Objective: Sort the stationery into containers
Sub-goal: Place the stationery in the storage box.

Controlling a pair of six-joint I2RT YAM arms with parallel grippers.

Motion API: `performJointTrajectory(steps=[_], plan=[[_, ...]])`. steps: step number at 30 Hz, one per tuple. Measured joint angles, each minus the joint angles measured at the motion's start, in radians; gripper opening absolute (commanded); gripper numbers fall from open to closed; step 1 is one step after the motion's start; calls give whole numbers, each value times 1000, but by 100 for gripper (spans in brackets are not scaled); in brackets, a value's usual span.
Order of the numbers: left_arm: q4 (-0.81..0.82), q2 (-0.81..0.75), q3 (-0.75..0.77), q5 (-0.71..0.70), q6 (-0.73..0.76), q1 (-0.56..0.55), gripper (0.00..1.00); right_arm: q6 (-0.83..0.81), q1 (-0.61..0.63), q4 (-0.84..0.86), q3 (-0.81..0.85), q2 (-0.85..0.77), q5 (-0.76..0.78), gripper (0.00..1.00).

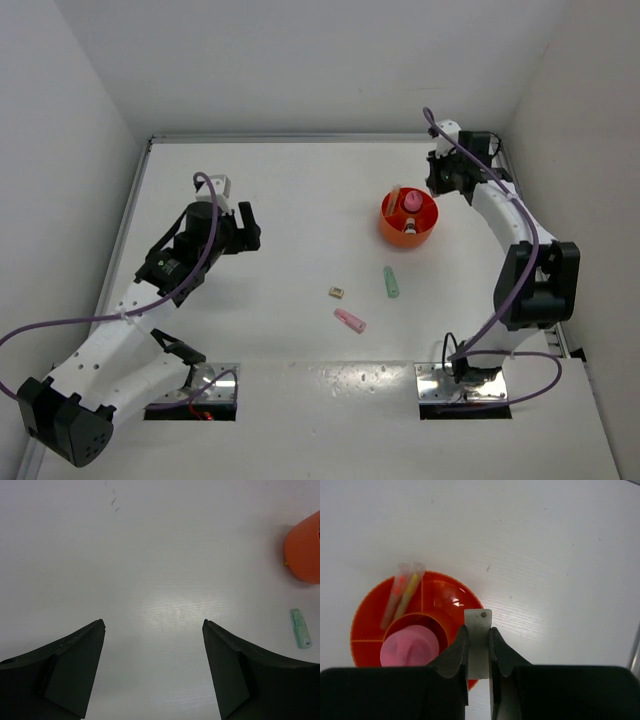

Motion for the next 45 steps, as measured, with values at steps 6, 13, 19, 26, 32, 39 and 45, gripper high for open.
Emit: performJointTrajectory(steps=[6, 13, 19, 26, 32, 39, 45], plan=[[0, 5, 0, 3, 0, 0, 84, -8, -29, 31, 68, 87, -117, 0], [0, 10, 0, 7, 0, 0, 84, -14, -37, 38, 89, 159, -187, 0], [1, 16, 0, 8, 0, 0, 84, -26, -37, 37, 105, 196, -216, 0], [2, 22, 0, 8, 0, 0, 84, -47, -37, 31, 115, 232, -240, 7], [3, 22, 0, 8, 0, 0, 84, -63, -45, -6, 150, 257, -264, 32], [3, 22, 0, 8, 0, 0, 84, -68, -60, -16, 161, 258, -279, 37], [3, 22, 0, 8, 0, 0, 84, -68, -74, -26, 164, 258, -295, 19]])
